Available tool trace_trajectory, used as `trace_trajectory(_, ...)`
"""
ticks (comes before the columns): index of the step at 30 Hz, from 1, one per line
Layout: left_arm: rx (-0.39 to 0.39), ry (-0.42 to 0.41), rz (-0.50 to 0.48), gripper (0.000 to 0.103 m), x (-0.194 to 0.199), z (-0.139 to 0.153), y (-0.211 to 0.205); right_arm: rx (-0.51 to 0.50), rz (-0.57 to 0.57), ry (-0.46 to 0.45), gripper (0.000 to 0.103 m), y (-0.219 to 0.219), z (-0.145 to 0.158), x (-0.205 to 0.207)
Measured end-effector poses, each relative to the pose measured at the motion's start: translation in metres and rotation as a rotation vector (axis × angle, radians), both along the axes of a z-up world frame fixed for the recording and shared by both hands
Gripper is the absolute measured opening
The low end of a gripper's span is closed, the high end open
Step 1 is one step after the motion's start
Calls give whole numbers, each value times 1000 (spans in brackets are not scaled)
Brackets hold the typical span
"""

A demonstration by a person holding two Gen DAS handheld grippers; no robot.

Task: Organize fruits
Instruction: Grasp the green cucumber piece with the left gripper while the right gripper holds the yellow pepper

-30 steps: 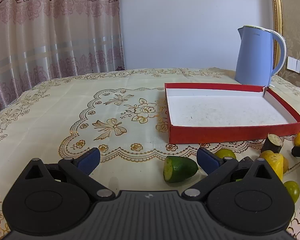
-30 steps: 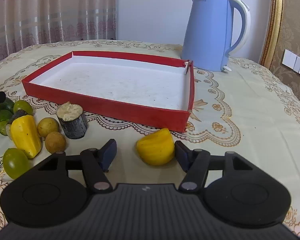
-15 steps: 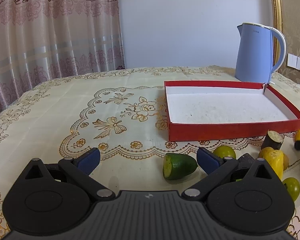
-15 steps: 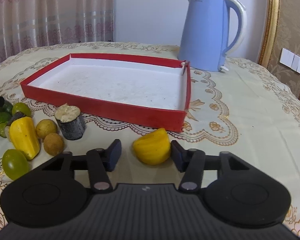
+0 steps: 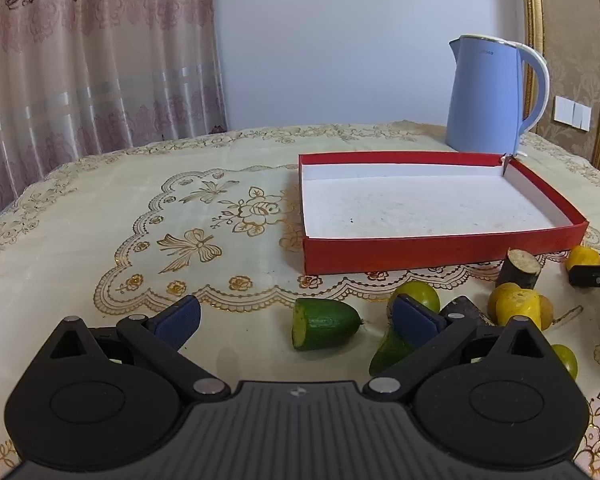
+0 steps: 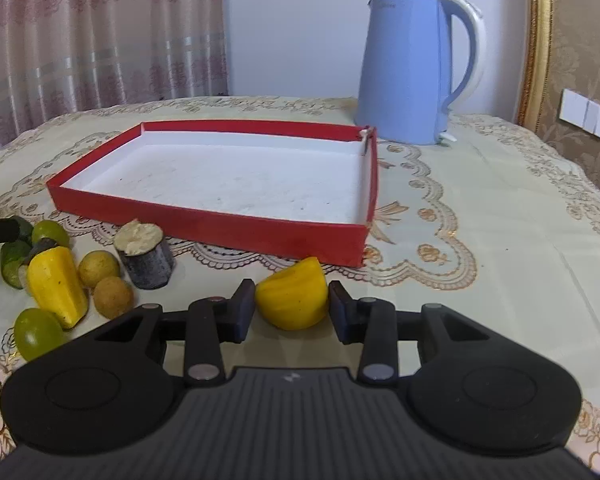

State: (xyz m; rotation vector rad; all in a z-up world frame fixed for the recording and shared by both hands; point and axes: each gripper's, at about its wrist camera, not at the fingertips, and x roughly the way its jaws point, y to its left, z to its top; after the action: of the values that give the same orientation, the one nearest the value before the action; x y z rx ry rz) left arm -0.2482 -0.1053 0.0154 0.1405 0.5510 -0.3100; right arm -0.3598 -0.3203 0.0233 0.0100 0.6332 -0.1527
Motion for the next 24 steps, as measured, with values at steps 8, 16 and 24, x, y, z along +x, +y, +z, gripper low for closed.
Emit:
trace_trajectory(8, -13, 16, -4, 69, 4, 3, -8, 11, 14, 9, 37, -1, 0, 1)
trace_trajectory(16, -3, 64, -4, 69, 14, 7, 10, 34, 12, 6, 37, -3, 0, 1)
trace_trajectory(24, 1, 102, -112, 68, 9, 14, 5, 38, 12, 6, 37, -4, 0, 2)
